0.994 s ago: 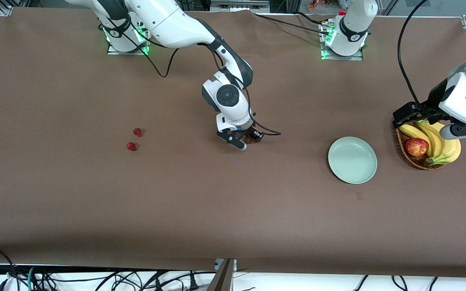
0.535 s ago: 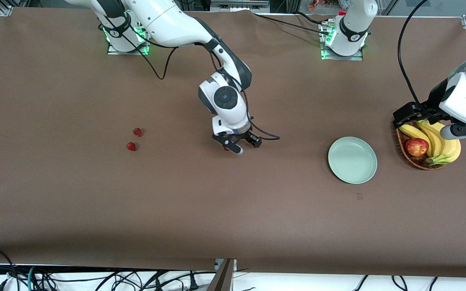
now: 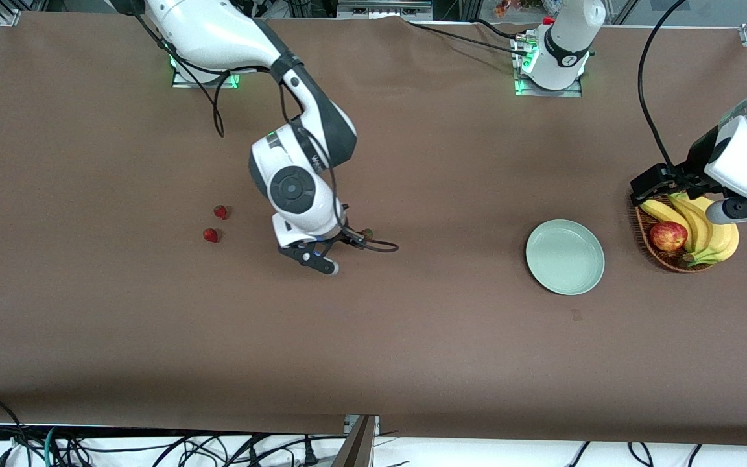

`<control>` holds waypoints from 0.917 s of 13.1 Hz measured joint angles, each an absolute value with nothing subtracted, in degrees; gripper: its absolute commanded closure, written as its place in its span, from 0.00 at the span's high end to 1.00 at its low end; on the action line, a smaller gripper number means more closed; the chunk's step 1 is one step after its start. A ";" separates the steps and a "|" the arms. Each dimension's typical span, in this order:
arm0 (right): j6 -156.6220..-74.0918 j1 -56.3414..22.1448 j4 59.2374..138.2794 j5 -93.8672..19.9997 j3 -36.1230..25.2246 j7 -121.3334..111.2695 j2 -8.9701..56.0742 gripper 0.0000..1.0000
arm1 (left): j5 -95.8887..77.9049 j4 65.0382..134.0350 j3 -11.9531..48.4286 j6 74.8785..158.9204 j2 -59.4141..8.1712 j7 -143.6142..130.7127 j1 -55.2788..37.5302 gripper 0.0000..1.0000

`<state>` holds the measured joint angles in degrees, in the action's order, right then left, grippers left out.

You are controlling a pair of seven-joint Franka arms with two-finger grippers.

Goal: Collect all strawberries into plate
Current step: 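Set the strawberry on the table and open the right gripper, then grasp the set strawberry with the left gripper while the right gripper grasps another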

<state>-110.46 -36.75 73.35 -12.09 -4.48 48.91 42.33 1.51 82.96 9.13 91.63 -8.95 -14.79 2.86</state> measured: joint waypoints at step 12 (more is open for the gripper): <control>-122.64 -36.14 104.29 -3.85 -20.23 14.19 30.02 0.79 | -4.68 83.74 11.54 98.34 -20.40 -14.82 -9.10 1.00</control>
<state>-122.64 -36.14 104.29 -3.85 -20.23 14.19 30.02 -4.68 83.74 11.54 98.34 -20.40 -14.82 -9.10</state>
